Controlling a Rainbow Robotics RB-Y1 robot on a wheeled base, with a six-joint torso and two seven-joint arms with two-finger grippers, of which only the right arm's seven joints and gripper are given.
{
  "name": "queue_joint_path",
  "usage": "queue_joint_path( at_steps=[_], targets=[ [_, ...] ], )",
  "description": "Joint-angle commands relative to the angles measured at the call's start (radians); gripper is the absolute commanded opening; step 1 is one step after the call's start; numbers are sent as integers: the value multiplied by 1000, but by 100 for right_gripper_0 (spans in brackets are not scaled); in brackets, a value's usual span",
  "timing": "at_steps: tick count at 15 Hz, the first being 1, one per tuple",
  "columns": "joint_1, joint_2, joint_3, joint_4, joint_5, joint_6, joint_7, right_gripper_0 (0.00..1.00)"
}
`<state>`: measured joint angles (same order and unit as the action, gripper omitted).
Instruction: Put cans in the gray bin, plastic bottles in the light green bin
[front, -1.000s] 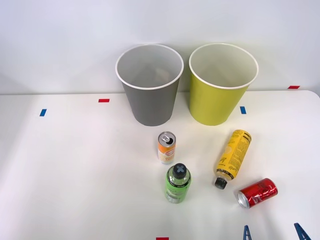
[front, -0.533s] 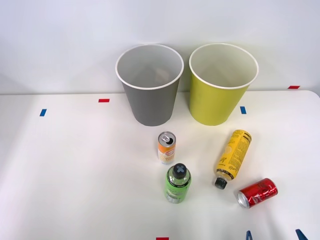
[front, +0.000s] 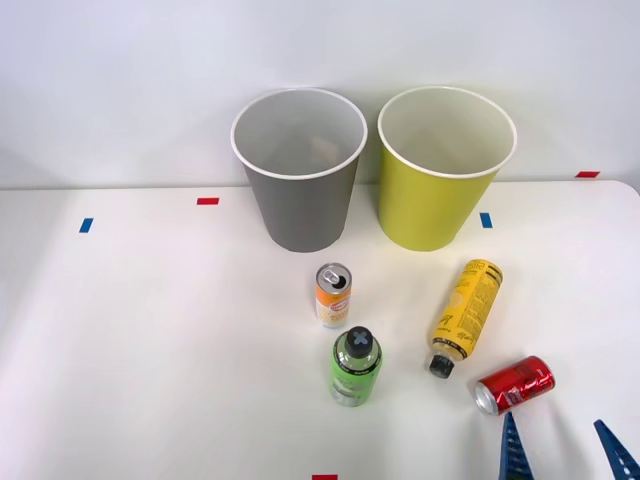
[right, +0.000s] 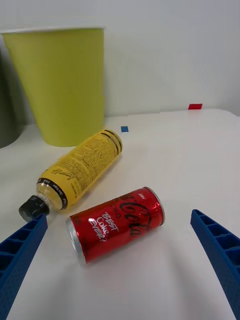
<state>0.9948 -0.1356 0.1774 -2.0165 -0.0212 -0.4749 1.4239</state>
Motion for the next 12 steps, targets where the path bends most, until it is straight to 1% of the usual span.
queue_joint_path(
  at_steps=[1, 2, 3, 5, 7, 8, 10, 12],
  targets=[
    [4, -6, -47, -286, -141, 434, -2, 100],
    [4, -1, -82, -372, -168, 599, -11, 100],
    [4, 5, -110, -429, -174, 716, -20, 100],
    [-1, 11, -157, -530, -171, 940, -112, 100],
    [-12, 16, -180, -579, -174, 1073, -217, 100],
    [-32, 16, -193, -596, -175, 1141, -307, 100],
    [-79, 10, -207, -602, -168, 1242, -445, 100],
    [-143, -16, -230, -602, -155, 1380, -612, 100]
  ],
)
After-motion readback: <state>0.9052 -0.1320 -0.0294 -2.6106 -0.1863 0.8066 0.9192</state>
